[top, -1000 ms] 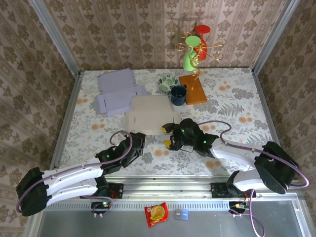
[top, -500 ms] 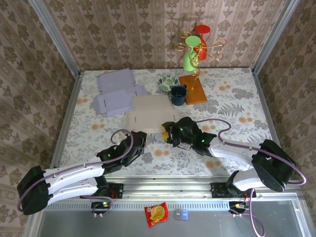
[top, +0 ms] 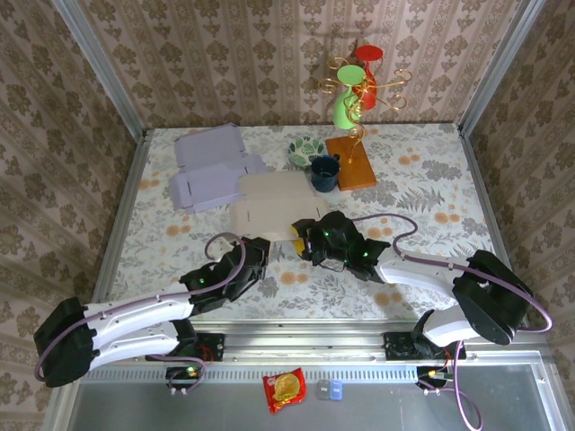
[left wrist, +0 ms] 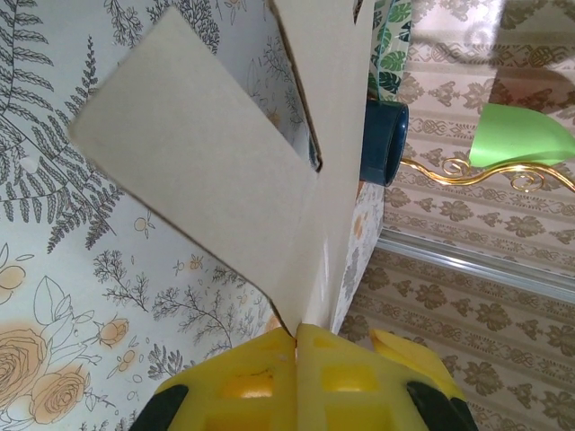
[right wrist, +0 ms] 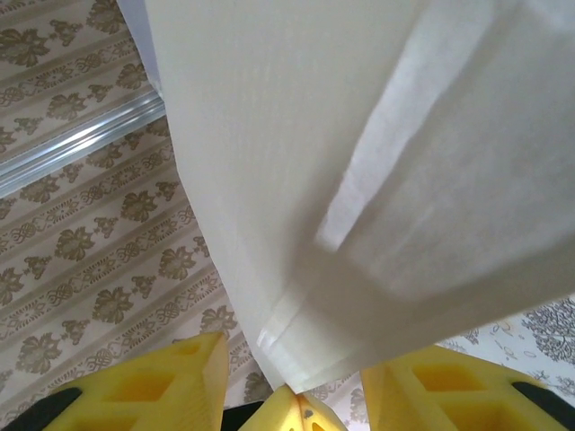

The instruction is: Fold the paper box

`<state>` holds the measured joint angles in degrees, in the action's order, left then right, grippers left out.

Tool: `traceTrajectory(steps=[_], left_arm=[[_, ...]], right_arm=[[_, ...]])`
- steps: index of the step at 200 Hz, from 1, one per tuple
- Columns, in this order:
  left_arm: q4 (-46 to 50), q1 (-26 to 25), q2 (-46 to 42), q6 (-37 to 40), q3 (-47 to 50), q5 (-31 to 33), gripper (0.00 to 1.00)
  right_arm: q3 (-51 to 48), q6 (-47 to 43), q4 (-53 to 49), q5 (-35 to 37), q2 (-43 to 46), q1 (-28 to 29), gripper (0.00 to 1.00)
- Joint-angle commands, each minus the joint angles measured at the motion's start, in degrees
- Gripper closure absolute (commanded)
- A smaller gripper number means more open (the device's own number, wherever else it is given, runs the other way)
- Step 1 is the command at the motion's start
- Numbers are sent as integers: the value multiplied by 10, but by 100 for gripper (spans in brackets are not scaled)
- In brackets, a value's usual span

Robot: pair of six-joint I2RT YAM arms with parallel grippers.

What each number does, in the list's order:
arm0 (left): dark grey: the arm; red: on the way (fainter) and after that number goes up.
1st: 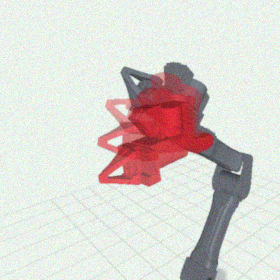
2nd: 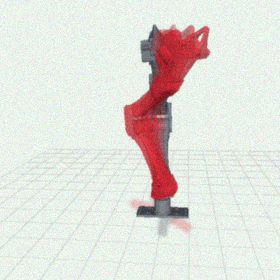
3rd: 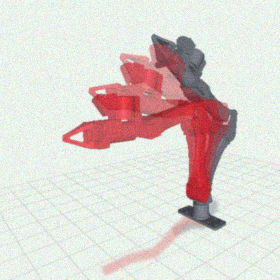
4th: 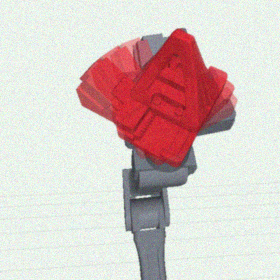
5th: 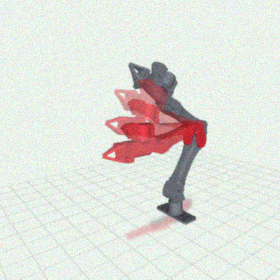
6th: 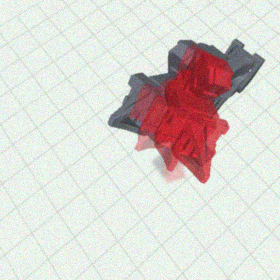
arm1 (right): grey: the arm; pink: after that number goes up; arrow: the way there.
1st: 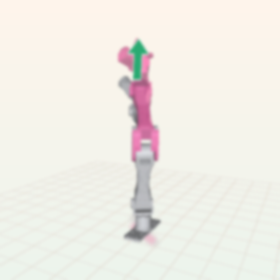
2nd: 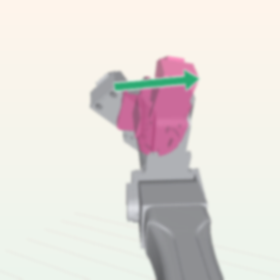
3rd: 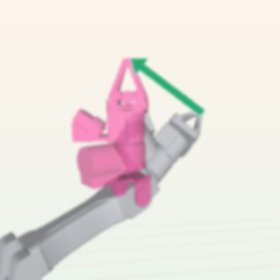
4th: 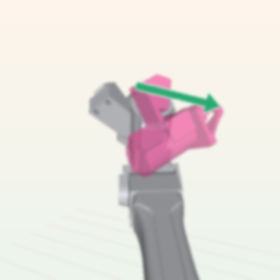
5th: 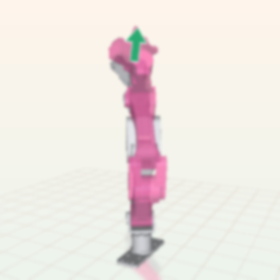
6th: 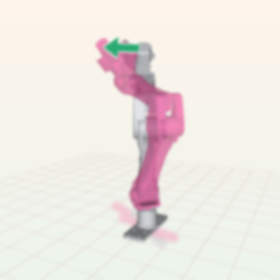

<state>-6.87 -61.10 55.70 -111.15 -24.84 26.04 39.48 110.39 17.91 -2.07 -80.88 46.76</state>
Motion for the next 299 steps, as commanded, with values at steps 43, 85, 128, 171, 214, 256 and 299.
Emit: traceTrajectory(steps=[43,85,128,171,214,256,299], left_arm=[[-18,-3,2,5,-19,-11,100],[2,-2,-21,17,-20,-13,100],[155,43,-86,168,-118,-54,29],[295,101,-113,335,-230,-94,12],[346,148,-113,521,-350,-93,14],[343,179,-96,719,-407,-149,30],[325,181,-45,948,-388,-262,31]], right_arm=[[24,-16,32,54,-33,2,71],[53,-34,-28,94,3,0,96],[115,-49,-85,95,41,-24,100],[213,-58,-199,97,75,-46,100],[330,-62,-324,93,88,-62,100],[421,-62,-450,91,92,-77,100],[456,-75,-557,14,102,-138,100]])
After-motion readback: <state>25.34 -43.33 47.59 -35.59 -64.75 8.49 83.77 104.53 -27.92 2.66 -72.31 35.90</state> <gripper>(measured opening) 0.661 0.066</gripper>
